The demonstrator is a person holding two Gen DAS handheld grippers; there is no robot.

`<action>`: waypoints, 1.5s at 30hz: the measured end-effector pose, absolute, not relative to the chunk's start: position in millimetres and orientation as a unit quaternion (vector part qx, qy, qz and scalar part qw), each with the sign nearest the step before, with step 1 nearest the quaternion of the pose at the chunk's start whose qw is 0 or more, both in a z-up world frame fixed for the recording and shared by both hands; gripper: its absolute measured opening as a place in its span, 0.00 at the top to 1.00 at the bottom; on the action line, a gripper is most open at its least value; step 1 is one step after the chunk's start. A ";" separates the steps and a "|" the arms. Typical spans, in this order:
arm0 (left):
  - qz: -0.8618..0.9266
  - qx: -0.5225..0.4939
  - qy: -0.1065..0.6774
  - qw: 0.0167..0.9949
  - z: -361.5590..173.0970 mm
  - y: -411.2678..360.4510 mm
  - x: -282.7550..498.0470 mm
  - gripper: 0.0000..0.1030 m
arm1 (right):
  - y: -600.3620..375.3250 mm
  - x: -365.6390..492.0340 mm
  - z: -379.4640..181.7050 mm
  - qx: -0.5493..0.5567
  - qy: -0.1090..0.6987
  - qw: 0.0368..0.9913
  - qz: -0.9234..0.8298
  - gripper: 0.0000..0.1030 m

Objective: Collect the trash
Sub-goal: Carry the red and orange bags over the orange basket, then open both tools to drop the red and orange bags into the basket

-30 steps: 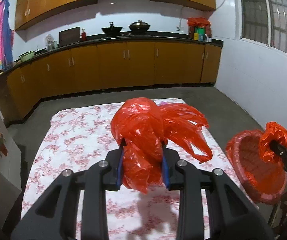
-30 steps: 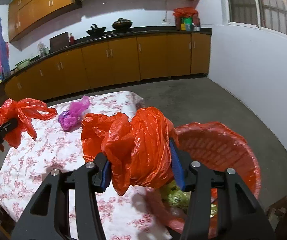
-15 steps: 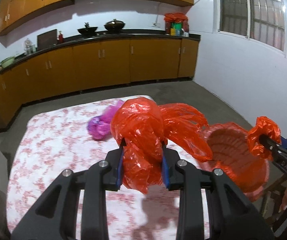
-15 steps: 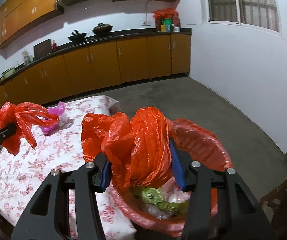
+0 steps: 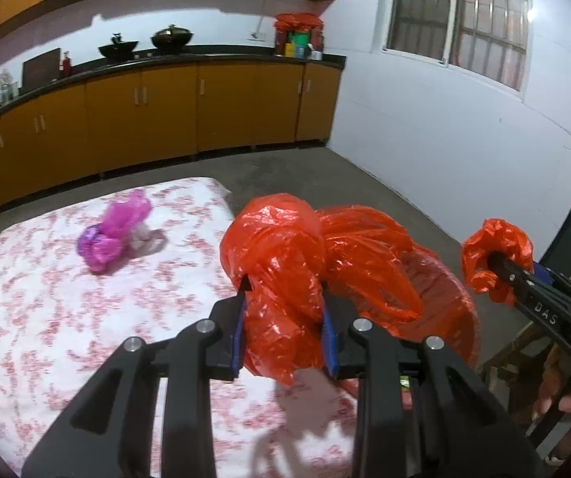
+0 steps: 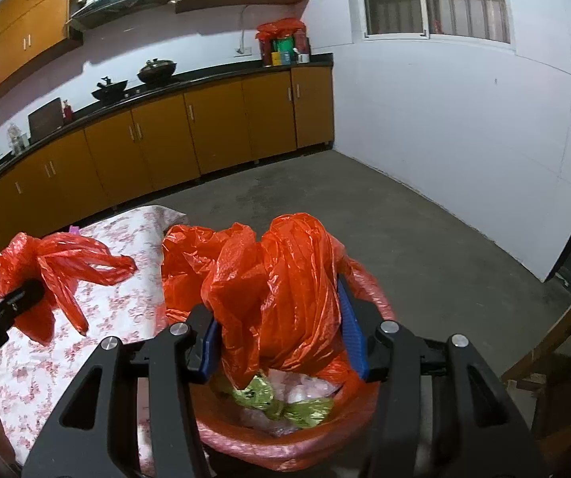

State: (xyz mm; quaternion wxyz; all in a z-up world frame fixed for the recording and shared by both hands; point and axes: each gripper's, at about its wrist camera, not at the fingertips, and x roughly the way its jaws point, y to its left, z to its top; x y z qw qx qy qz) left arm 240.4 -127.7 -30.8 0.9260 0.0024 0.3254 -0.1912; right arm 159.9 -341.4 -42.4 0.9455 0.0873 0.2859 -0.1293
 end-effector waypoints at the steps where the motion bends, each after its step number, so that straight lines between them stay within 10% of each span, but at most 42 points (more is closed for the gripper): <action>1: -0.197 0.002 0.327 0.924 -32.4 -133.7 241.4 0.71 | -343.3 159.2 -43.2 0.088 0.286 0.945 -0.132 0.51; 33: -0.263 0.004 0.381 0.886 -83.1 -215.7 277.4 0.66 | -386.9 161.3 -56.1 0.136 0.284 0.937 -0.152 0.50; 45: -0.246 0.001 0.396 0.885 -99.2 -193.3 278.8 0.46 | -385.5 158.9 -59.5 0.137 0.289 0.937 -0.140 0.30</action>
